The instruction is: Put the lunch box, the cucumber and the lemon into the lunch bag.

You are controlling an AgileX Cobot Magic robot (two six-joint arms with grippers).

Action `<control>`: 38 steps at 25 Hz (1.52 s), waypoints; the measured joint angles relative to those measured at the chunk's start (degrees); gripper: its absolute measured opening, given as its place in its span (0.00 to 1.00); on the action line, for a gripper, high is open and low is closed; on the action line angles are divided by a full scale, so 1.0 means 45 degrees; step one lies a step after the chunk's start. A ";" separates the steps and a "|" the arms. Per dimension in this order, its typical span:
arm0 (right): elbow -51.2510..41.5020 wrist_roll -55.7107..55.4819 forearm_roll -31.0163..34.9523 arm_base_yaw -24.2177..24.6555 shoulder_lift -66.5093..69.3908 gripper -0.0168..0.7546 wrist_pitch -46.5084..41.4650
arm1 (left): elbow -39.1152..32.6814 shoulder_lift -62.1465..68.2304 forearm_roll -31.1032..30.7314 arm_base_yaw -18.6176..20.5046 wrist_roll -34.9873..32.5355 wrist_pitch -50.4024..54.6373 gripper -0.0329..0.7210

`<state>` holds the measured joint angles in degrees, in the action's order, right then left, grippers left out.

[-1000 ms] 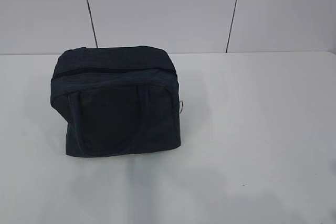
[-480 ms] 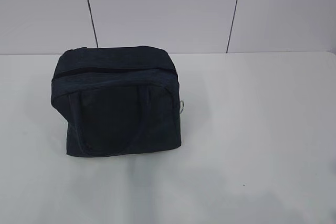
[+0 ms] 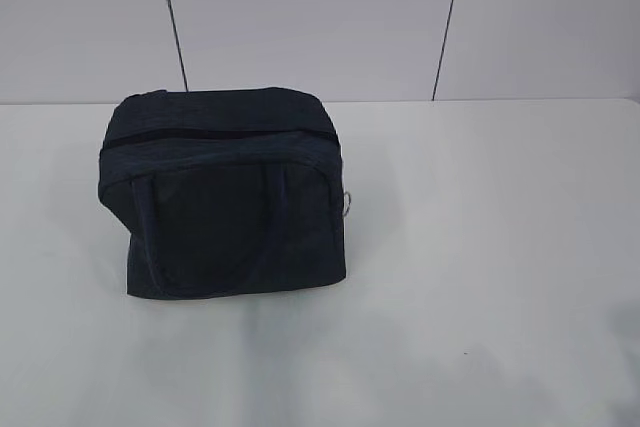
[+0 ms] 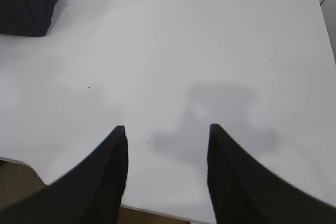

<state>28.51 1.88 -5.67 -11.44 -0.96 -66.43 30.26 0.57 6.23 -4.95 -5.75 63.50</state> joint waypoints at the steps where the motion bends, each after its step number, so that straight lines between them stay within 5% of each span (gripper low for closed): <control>1: 0.0000 0.0028 -0.0028 0.0000 0.0000 0.51 0.0034 | 0.0000 0.0000 0.0000 0.0000 0.0000 0.0000 0.45; 14: 0.0000 0.0087 -0.0414 0.0000 0.0000 0.51 0.0090 | 0.0000 0.0000 0.0000 0.0000 0.0000 0.0000 0.45; 25: 0.0000 0.0110 -0.0471 0.1794 0.0000 0.51 0.0132 | 0.0000 0.0000 0.0000 0.0000 0.0000 0.0000 0.45; 38: 0.0000 0.0107 -0.0471 0.1816 0.0000 0.51 0.0132 | 0.0000 0.0000 0.0000 0.0000 0.0000 0.0000 0.45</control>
<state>28.51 2.36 -7.79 -3.27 -0.96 -65.84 30.26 0.57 6.23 -4.95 -5.75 63.50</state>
